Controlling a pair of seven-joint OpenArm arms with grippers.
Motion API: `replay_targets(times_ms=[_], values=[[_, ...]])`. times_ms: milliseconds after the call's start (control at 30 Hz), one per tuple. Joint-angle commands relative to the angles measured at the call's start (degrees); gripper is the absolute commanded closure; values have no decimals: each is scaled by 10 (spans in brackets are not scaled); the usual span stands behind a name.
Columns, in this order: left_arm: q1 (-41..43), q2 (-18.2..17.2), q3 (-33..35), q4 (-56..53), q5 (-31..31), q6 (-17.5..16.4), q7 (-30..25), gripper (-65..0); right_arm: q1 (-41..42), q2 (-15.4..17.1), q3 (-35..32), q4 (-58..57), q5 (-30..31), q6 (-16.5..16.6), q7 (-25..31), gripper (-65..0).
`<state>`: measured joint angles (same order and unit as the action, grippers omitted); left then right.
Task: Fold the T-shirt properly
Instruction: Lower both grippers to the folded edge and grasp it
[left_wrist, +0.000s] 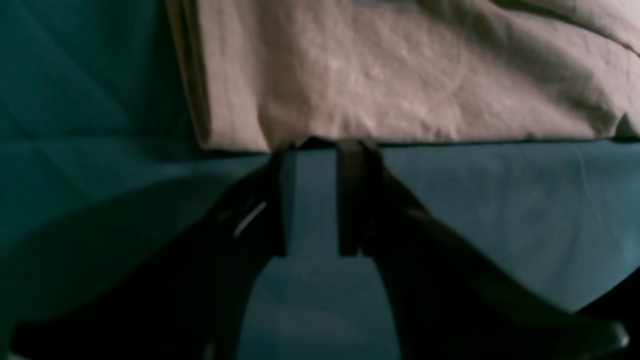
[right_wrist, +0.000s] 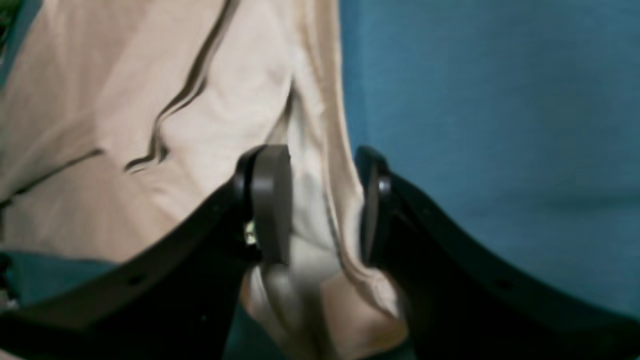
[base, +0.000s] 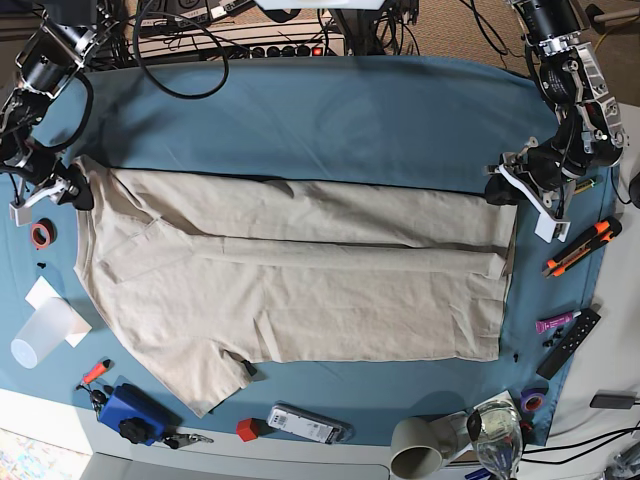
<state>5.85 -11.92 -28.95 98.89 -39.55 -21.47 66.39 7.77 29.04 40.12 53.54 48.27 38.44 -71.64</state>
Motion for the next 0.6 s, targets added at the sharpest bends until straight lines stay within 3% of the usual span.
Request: replay_targets(times_ms=[0, 300, 500, 567], values=[[-8, -6, -2, 10, 0, -3, -13, -133, -5, 0, -3, -4, -40, -7, -54, -221], [-8, -3, 8, 5, 78, 10, -70, -134, -5, 0, -3, -4, -42, -7, -60, -221], [-23, 5, 18, 5, 92, 8, -99, -251, -5, 0, -3, -4, -42, -7, -61, -221], [-38, 10, 18, 5, 100, 9, -99, -259, -5, 0, -3, -4, -42, -7, -61, -221]])
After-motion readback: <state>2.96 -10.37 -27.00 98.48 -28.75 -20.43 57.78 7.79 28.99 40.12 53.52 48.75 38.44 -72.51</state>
